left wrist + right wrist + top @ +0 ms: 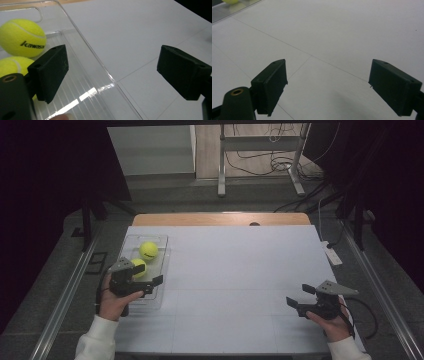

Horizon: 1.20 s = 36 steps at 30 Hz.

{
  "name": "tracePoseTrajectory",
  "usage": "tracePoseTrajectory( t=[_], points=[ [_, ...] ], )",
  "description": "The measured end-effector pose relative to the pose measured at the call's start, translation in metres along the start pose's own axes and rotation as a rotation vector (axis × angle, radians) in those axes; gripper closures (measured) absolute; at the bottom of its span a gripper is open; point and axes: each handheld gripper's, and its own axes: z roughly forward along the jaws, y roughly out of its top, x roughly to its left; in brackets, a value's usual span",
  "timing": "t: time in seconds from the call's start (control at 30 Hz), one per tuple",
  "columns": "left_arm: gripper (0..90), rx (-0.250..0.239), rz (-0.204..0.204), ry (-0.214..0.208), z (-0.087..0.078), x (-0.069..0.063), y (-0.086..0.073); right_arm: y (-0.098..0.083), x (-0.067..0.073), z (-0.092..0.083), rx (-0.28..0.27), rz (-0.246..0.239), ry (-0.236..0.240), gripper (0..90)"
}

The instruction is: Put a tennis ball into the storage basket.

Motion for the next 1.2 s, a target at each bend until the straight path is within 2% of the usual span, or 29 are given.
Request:
tracePoseTrajectory(
  t=[0.4, 0.5, 0.6, 1.2],
  points=[
    [11.2, 0.029, 0.045, -0.019, 0.007, -0.014, -0.025, -0.001, 0.0, 0.002, 0.005, 0.001, -0.001, 14.9],
    [10.9, 0.037, 0.069, -0.007, 0.01, -0.019, -0.03, -0.001, 0.001, 0.001, 0.002, -0.001, -0.004, 15.0],
    [11.3, 0.033, 0.063, -0.02, 0.009, -0.021, -0.032, -0.001, 0.002, 0.001, 0.0, -0.003, -0.002, 15.0],
    [12.0, 0.007, 0.066, -0.004, 0.005, -0.022, -0.036, 0.0, 0.004, 0.003, 0.007, -0.006, 0.001, 14.9]
  ],
)
